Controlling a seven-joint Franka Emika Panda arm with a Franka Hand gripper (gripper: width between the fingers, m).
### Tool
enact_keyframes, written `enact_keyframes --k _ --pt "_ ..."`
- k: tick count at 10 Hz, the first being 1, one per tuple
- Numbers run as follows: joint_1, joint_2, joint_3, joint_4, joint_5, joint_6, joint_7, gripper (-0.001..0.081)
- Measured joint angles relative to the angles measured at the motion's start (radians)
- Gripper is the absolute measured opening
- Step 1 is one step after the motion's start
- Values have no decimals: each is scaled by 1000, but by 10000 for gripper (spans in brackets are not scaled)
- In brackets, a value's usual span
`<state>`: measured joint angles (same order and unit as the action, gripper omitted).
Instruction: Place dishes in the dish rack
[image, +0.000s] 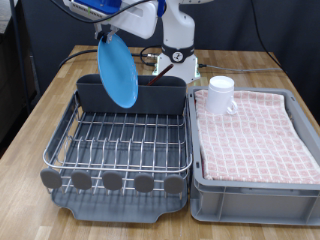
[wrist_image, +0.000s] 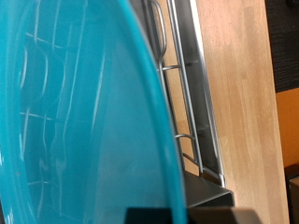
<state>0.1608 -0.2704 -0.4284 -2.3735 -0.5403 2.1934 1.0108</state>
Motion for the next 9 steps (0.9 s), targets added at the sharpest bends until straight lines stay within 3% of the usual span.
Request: enact_keyframes --k 2,6,9 --pt "0 12 1 16 -31 12 -17 26" --pt "2 92 0 104 -31 32 -120 26" --pt "2 149 -7 132 -48 123 -179 26"
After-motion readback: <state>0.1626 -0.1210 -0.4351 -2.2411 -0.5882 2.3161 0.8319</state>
